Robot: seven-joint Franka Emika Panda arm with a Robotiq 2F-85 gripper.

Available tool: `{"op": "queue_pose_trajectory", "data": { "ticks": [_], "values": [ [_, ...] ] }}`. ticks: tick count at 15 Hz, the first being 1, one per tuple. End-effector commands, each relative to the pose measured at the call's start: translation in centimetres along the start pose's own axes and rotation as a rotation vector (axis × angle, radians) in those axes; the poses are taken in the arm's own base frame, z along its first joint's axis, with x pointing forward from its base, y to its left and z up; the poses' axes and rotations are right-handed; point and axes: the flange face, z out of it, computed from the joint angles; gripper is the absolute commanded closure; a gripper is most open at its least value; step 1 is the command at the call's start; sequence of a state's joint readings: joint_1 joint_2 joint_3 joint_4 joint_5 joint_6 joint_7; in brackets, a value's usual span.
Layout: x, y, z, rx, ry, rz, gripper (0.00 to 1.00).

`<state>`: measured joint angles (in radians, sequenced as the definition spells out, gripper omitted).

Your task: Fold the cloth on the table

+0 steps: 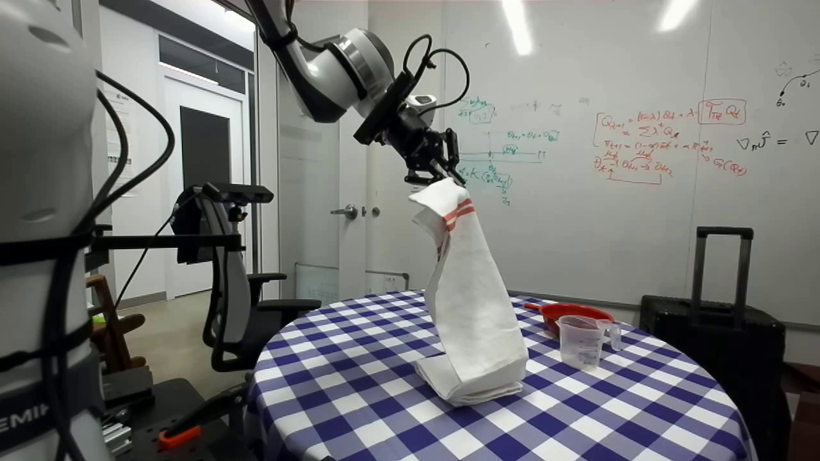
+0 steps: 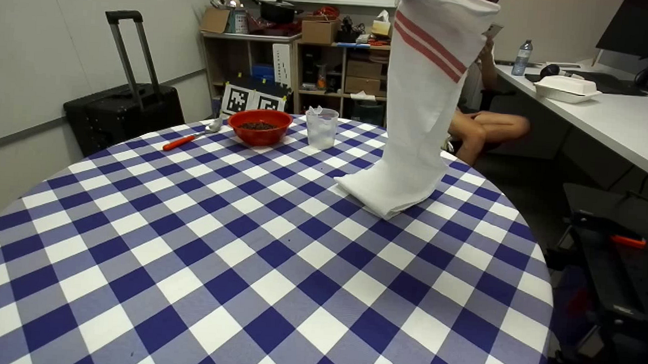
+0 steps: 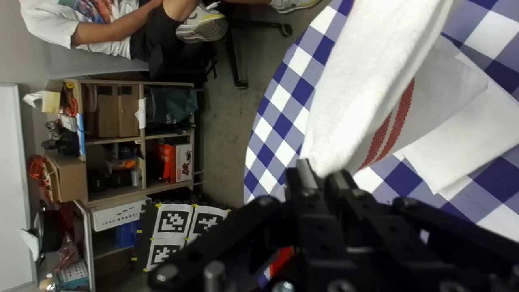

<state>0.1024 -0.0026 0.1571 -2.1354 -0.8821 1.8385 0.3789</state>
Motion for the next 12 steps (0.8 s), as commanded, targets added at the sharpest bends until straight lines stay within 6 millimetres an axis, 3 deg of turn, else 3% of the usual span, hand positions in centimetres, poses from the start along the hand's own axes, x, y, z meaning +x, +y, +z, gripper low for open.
{"op": "queue_pose_trajectory", "data": {
  "ticks": [1, 7, 12],
  "values": [
    [3.9, -2.2, -0.3, 0.111, 0.029, 0.003, 0.98],
    [7.6, -6.7, 0.5, 0.286, 0.064, -0.020, 0.98],
    [8.6, -9.8, 2.6, 0.402, 0.058, -0.052, 0.98]
  ]
}}
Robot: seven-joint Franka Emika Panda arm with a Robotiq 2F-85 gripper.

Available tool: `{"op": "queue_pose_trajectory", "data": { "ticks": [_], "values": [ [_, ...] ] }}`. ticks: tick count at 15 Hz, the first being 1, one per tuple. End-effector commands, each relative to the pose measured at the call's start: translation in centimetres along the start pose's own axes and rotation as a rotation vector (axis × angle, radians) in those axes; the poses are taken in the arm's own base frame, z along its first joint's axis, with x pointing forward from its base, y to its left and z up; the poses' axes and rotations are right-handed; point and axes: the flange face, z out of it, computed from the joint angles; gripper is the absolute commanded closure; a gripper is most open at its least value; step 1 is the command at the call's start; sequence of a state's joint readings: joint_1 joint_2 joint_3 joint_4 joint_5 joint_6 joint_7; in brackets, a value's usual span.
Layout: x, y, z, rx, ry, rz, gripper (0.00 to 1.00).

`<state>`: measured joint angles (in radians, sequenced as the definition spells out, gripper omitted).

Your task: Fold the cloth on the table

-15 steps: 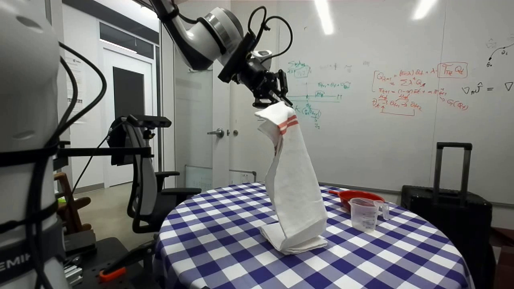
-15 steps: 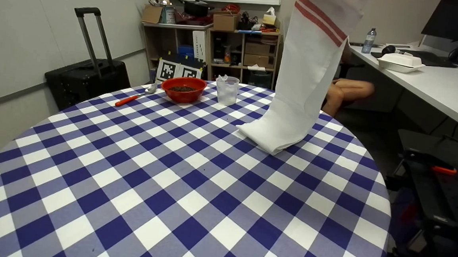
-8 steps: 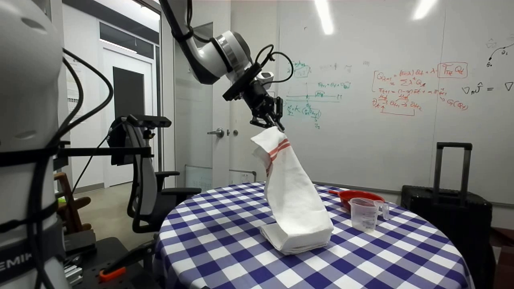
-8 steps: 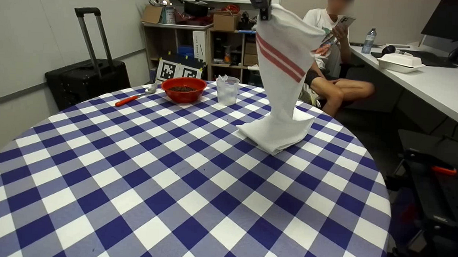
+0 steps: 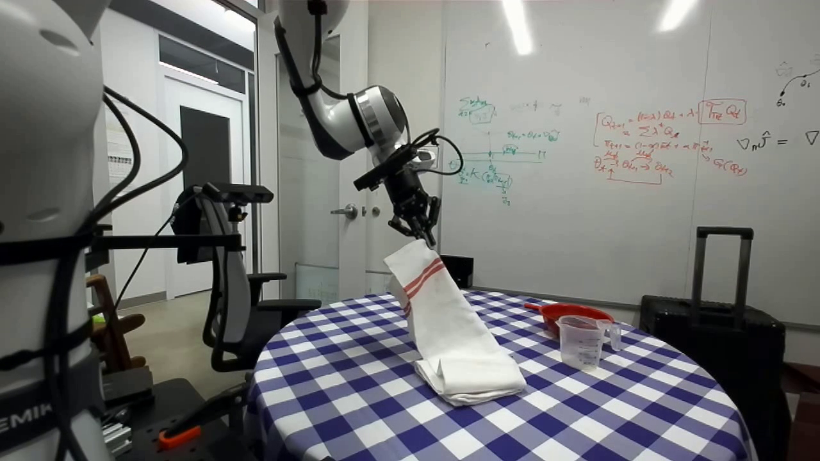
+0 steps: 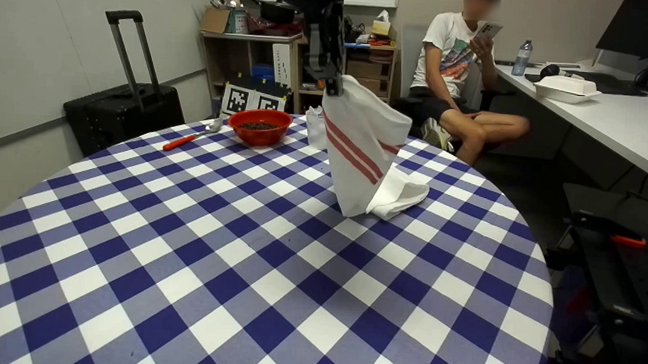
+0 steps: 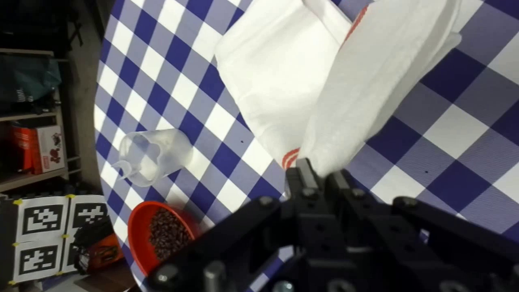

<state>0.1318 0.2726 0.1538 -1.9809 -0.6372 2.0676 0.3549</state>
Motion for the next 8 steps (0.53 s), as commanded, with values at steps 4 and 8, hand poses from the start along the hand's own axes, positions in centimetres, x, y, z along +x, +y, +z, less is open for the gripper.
{"op": "queue_pose_trajectory", "data": {
  "ticks": [4, 8],
  "values": [
    [-0.1, 1.0, 3.0, 0.187, -0.008, 0.020, 0.98],
    [-4.0, 4.0, 5.5, 0.140, -0.070, 0.047, 0.98]
  ]
}}
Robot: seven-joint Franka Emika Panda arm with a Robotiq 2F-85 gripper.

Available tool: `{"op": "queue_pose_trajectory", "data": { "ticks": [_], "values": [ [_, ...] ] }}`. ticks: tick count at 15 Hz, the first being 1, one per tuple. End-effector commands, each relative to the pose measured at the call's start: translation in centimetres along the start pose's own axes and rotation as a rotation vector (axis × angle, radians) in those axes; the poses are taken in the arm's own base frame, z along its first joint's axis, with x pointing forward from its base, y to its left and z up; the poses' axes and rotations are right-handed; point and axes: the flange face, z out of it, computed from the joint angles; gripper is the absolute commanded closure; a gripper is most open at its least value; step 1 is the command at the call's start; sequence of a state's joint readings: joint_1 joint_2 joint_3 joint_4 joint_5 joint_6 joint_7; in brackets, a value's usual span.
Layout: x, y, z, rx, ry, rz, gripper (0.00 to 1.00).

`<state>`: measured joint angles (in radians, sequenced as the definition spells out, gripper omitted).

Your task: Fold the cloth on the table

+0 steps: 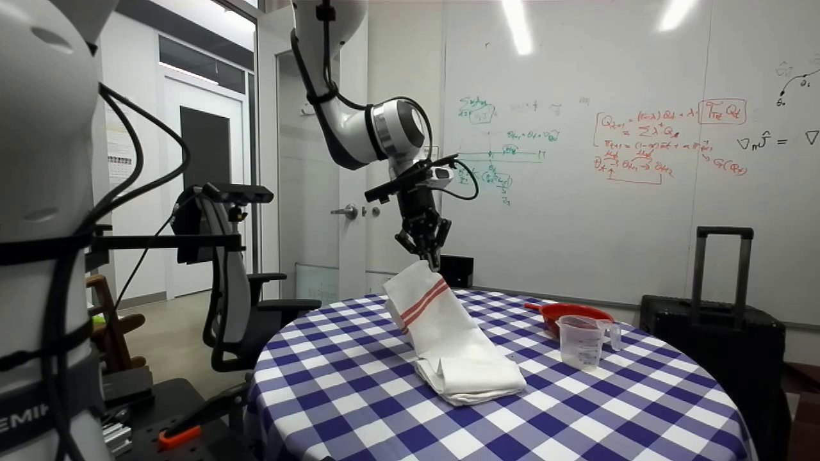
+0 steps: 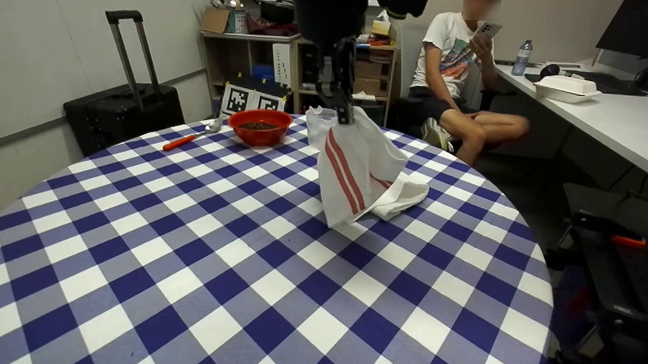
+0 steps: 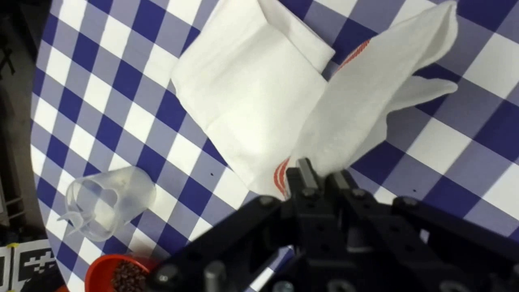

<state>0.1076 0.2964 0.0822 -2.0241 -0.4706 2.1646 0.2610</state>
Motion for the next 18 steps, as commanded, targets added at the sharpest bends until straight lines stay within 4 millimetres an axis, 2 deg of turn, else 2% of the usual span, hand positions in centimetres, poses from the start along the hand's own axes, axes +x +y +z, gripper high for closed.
{"op": "queue_pose_trajectory", "data": {
  "ticks": [1, 6, 8, 10, 12, 15, 18],
  "values": [
    [-4.2, 3.1, 1.1, -0.035, -0.033, 0.004, 0.98],
    [-8.8, 6.8, 2.4, -0.220, -0.100, -0.027, 0.98],
    [-9.9, 7.8, 2.4, -0.319, -0.134, -0.055, 0.98],
    [-10.4, 8.1, 2.8, -0.396, -0.165, -0.097, 0.98],
    [-10.0, 7.6, 3.5, -0.457, -0.180, -0.138, 0.98],
    [-8.5, 5.8, 5.1, -0.512, -0.176, -0.194, 0.98],
    [-7.1, 3.6, 7.6, -0.541, -0.194, -0.256, 0.98]
  ]
}}
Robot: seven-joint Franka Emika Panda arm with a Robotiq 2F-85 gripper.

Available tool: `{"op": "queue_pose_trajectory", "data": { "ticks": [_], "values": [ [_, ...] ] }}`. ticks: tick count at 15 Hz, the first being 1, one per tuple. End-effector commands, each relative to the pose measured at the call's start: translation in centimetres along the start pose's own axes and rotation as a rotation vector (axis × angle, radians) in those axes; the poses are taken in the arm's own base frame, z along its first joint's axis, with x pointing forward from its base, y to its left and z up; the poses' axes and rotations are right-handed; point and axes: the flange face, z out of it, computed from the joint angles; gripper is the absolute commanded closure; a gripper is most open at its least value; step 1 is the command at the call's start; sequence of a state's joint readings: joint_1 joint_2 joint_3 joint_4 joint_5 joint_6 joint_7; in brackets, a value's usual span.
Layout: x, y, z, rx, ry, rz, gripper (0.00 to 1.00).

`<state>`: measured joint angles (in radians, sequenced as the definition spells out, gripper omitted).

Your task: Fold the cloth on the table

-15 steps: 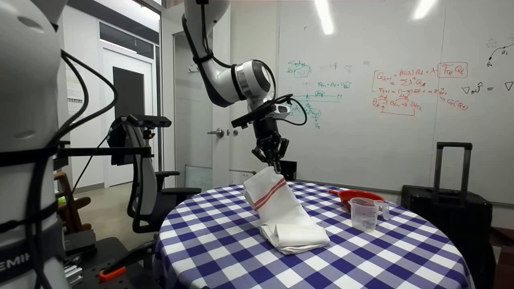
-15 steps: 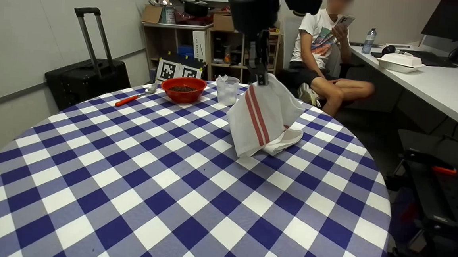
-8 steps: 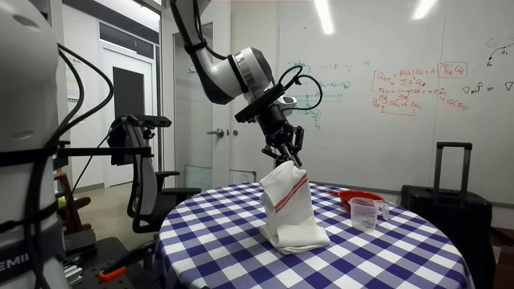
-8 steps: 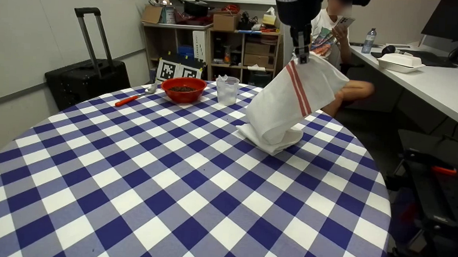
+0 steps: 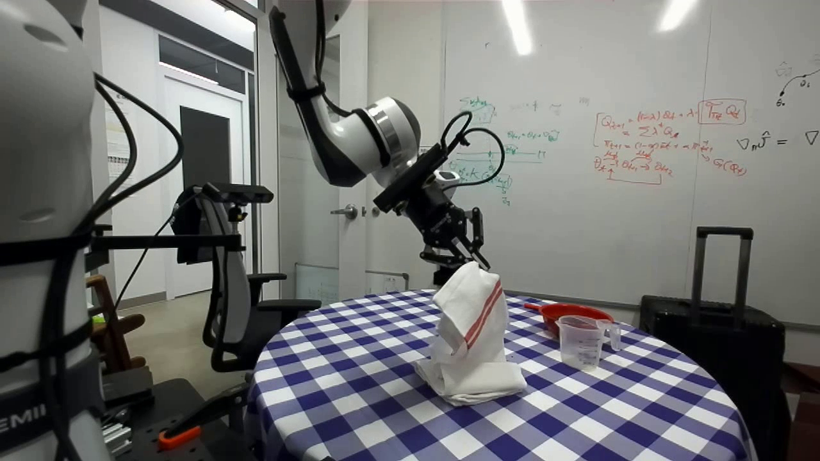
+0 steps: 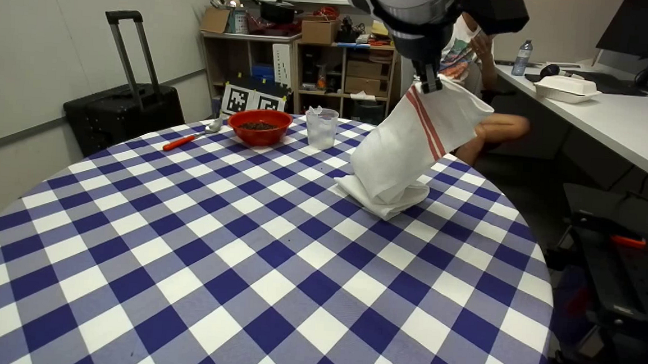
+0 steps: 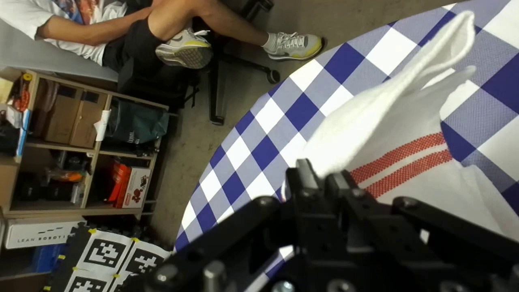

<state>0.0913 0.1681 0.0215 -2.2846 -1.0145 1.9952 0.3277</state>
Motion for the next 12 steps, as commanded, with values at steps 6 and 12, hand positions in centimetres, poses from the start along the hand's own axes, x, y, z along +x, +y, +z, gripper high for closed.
{"op": "queue_pose_trajectory", "data": {
  "ticks": [6, 12],
  "values": [
    [6.2, -5.1, 3.1, -0.006, -0.034, -0.076, 0.98],
    [9.7, -5.4, 0.6, 0.299, 0.024, 0.015, 0.98]
  ]
}}
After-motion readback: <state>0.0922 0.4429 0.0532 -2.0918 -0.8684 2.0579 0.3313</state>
